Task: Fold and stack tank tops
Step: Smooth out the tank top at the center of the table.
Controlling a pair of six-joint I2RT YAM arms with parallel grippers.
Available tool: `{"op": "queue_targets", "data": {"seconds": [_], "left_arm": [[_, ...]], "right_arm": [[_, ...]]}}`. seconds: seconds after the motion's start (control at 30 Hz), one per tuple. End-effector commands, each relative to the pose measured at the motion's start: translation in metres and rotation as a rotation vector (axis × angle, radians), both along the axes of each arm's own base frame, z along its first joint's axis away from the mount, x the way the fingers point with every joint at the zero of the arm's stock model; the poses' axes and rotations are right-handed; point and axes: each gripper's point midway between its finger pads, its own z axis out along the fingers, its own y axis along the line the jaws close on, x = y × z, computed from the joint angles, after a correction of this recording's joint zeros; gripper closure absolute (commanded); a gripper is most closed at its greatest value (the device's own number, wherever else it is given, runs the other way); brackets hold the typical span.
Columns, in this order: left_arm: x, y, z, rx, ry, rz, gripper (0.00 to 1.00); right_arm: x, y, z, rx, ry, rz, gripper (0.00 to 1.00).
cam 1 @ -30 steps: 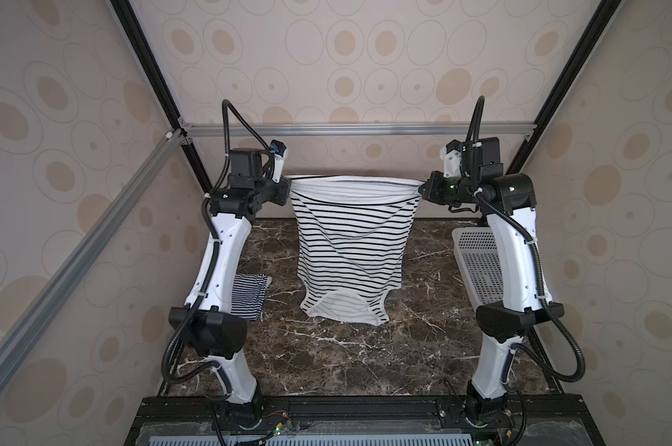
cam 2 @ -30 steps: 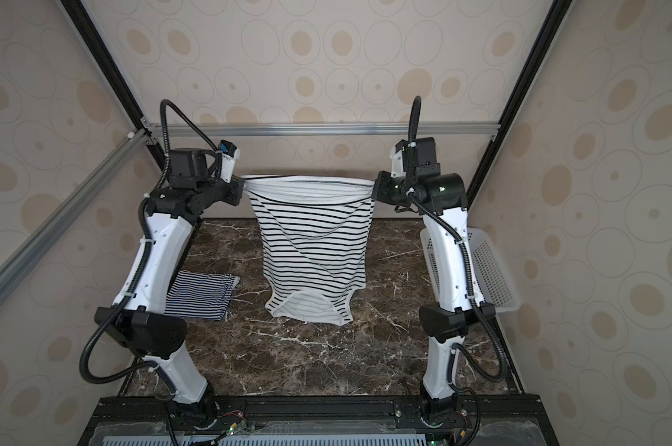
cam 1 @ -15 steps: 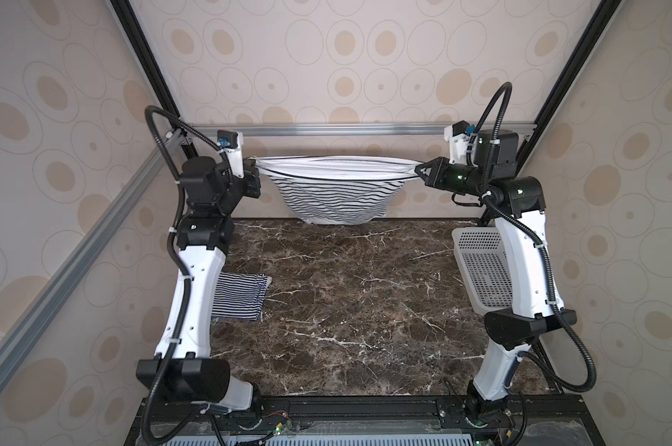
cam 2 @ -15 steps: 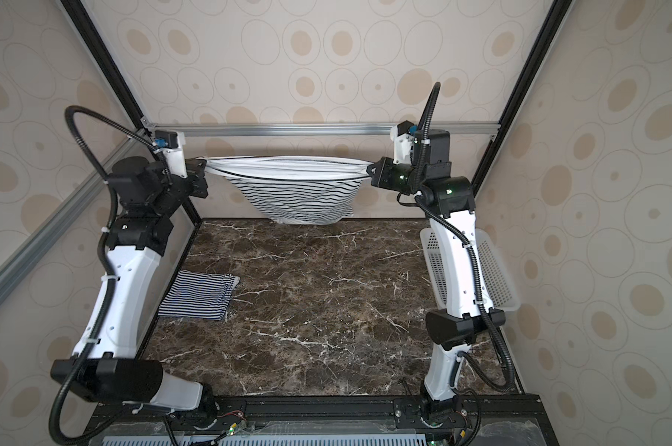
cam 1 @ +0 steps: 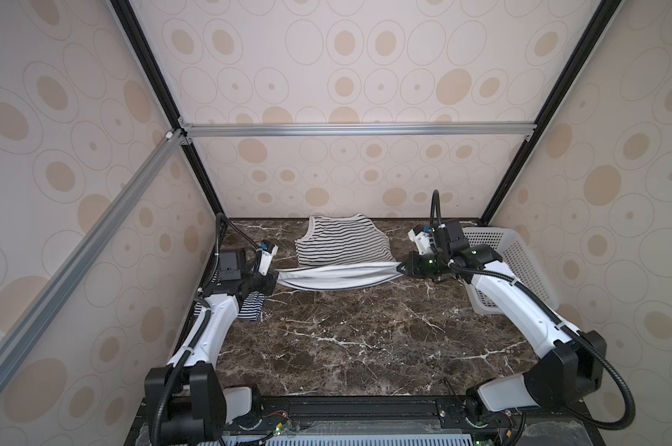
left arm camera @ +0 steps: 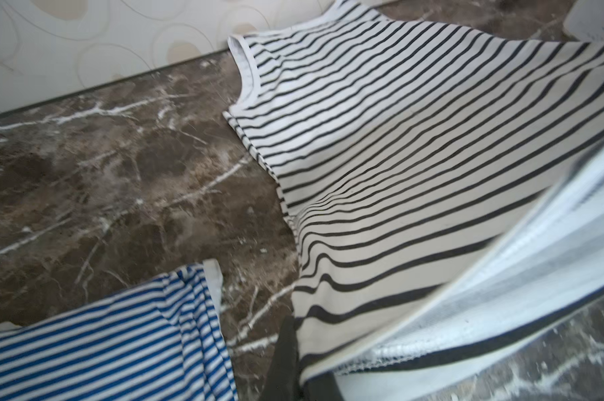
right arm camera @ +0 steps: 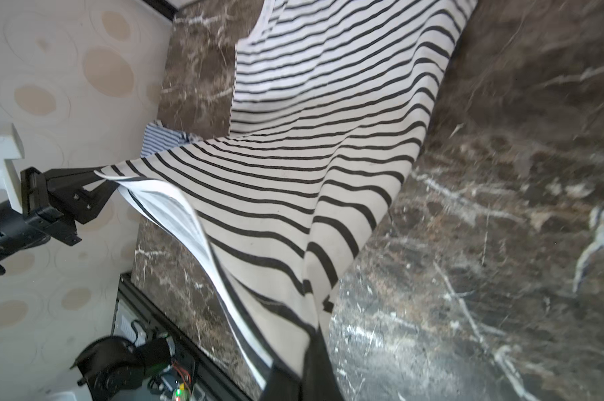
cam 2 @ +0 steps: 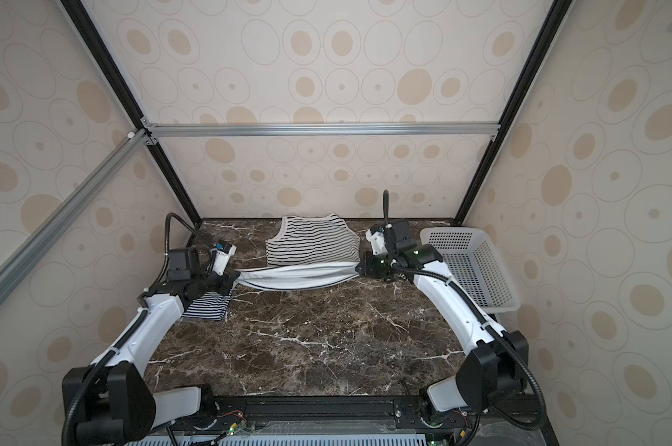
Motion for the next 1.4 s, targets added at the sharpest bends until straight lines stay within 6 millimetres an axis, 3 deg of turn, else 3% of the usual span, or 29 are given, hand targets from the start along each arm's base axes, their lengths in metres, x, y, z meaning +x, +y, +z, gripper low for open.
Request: {"op": "queue_targets", "data": {"seconds": [0.0,0.1,0.23,0.47,0.73,0.9,1.1,1.37], "left_arm": [[-0.039,-0.006,-0.016,0.120,0.020,-0.184,1.00],[-0.070,-0.006,-0.048,0.172,0.124,-0.270,1.00],[-0.096,-0.003,-0.071,0.228,0.210,-0.340,1.00],[-0.109,0.003,-0.071,0.291,0.225,-0.372,1.00],[-0.116,0.006,-0.084,0.322,0.272,-0.420,1.00],[-0.119,0.007,-0.091,0.327,0.315,-0.449,0.97],[-0.124,0.009,-0.102,0.343,0.374,-0.470,0.93],[-0.141,-0.002,-0.113,0.354,0.416,-0.526,0.86]], "right_arm": [[-0.021,-0.015,-0.017,-0.036,0.015,-0.016,1.00],[-0.043,-0.020,-0.047,-0.048,0.105,-0.019,1.00],[-0.067,-0.016,-0.073,-0.070,0.180,-0.008,1.00],[-0.112,-0.009,-0.094,-0.157,0.244,0.032,1.00],[-0.159,-0.030,-0.127,-0.351,0.317,0.019,0.99],[-0.170,-0.032,-0.140,-0.374,0.335,0.011,0.97],[-0.174,-0.049,-0.151,-0.478,0.357,-0.018,0.97],[-0.178,-0.042,-0.167,-0.474,0.385,0.001,0.97]]}}
